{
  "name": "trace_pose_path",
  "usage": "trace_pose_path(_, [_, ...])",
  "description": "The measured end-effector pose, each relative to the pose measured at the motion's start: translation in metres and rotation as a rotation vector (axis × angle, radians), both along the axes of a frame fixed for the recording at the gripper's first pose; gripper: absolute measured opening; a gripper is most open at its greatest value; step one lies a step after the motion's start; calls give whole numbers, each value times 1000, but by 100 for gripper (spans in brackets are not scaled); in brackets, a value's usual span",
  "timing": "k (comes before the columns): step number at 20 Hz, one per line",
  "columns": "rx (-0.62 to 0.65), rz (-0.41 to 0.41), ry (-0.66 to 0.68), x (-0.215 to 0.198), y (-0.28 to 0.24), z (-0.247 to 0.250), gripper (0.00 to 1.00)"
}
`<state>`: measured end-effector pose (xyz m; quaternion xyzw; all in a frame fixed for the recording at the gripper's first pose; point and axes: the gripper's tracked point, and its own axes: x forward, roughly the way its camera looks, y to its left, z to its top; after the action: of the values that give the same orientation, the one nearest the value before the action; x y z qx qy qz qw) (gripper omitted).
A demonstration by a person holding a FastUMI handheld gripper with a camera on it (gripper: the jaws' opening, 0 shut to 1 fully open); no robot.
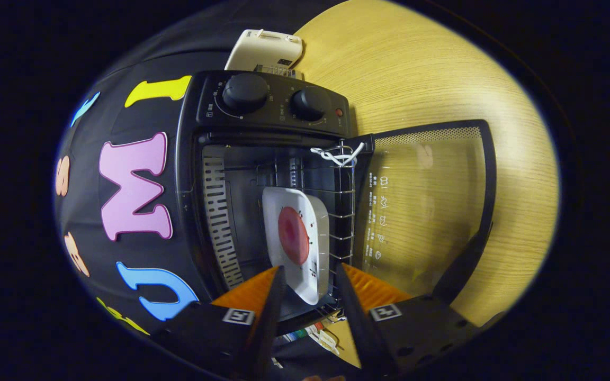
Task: Open the toaster oven, put the food inside, and close the toaster oven door.
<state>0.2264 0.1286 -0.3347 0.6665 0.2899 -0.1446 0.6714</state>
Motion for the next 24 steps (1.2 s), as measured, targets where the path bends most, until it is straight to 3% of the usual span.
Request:
trace_pose_path(1, [4,16,3,-3,2,1,94])
trace_pose_path(2, [-4,32,-4,-8,1,7,97])
trace_pose_path(6, [-74,138,-33,-29,4,35,96])
trace_pose_path(10, [-310,379,-89,-66,6,66,97])
trace_pose_path(12, [-493,530,-91,-89,3,66,97])
trace_pose_path(14, [-685,696,-86,-109,2,62,98])
trace_pose_path(16, [-821,802,-93,-125,-5,56,98])
trace_pose_path(24, [-1093,1069,72,-157,-23,-31,99])
